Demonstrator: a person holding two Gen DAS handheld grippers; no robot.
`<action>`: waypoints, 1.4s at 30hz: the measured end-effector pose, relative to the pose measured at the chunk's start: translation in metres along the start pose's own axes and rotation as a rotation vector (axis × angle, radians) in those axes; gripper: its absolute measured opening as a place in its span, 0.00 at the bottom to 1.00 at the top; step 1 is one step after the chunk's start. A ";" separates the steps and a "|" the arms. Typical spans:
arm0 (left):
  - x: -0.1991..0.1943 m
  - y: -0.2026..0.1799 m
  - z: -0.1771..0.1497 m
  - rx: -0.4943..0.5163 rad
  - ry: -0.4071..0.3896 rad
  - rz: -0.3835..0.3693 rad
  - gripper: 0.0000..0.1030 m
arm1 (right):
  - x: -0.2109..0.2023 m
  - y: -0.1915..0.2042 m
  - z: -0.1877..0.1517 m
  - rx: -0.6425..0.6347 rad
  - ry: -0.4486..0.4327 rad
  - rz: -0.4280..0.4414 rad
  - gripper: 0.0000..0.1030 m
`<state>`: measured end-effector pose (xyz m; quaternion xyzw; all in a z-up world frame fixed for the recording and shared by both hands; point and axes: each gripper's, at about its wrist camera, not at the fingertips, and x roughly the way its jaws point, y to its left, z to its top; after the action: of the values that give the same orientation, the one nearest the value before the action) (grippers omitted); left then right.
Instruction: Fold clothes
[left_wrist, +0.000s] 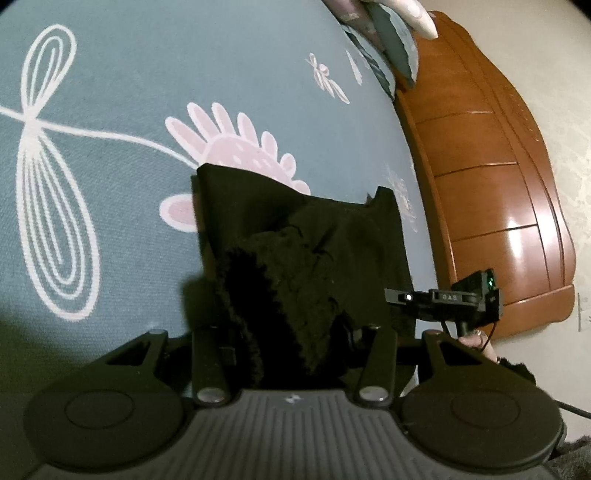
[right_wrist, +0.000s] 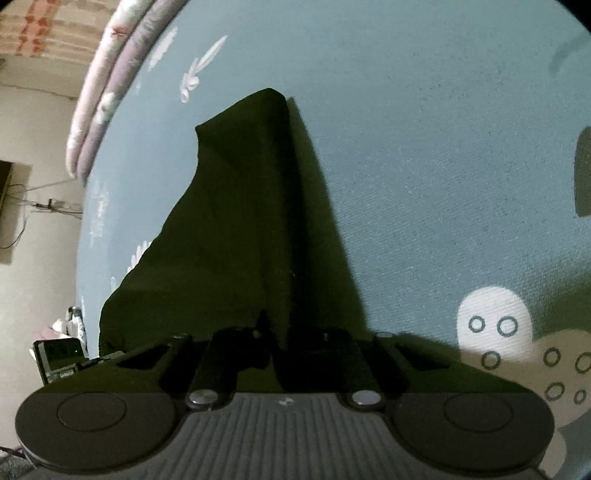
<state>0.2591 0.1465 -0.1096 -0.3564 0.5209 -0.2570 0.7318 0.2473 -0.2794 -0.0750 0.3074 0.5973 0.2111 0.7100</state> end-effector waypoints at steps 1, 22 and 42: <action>0.000 -0.002 -0.001 0.000 -0.005 0.013 0.45 | -0.002 -0.003 -0.002 0.000 -0.007 0.005 0.11; -0.013 -0.097 -0.017 0.117 -0.149 0.239 0.30 | -0.038 -0.007 -0.027 -0.061 -0.099 0.411 0.23; 0.117 -0.252 0.046 0.502 0.010 0.125 0.29 | -0.173 -0.040 -0.089 -0.067 -0.511 0.306 0.27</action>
<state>0.3389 -0.0836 0.0306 -0.1295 0.4653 -0.3340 0.8094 0.1234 -0.4070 0.0130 0.4132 0.3387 0.2513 0.8071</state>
